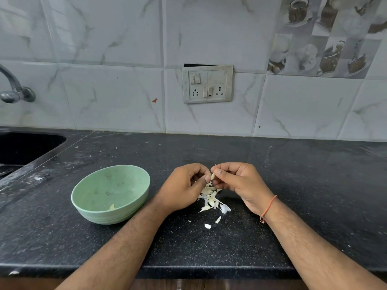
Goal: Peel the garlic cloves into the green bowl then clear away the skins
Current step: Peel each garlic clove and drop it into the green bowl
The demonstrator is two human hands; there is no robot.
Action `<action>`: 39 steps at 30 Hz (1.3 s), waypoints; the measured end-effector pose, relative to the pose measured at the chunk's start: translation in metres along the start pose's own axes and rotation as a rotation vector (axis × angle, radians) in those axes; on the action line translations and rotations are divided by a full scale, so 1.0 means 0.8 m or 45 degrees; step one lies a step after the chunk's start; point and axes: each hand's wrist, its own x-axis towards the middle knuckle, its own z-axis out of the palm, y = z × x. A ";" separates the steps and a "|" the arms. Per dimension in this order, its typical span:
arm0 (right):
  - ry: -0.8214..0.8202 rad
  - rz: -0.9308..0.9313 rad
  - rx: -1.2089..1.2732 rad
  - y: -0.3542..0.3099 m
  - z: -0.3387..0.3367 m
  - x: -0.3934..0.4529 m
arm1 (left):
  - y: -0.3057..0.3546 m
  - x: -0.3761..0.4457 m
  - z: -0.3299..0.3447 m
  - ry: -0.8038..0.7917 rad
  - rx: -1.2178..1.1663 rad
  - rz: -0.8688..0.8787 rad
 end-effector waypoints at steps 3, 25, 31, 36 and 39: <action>-0.034 0.031 0.019 0.001 0.000 0.000 | -0.001 -0.001 0.001 -0.019 0.046 0.005; -0.032 0.110 0.123 -0.008 0.017 -0.007 | 0.006 -0.001 0.011 0.245 0.168 0.034; -0.008 0.113 0.089 -0.010 0.018 -0.009 | 0.005 0.000 0.013 0.240 0.177 0.053; 0.032 0.113 0.070 -0.009 0.017 -0.007 | 0.003 0.000 0.013 0.264 0.158 0.016; 0.050 0.103 0.058 -0.009 0.017 -0.006 | 0.003 0.002 0.014 0.279 0.153 -0.005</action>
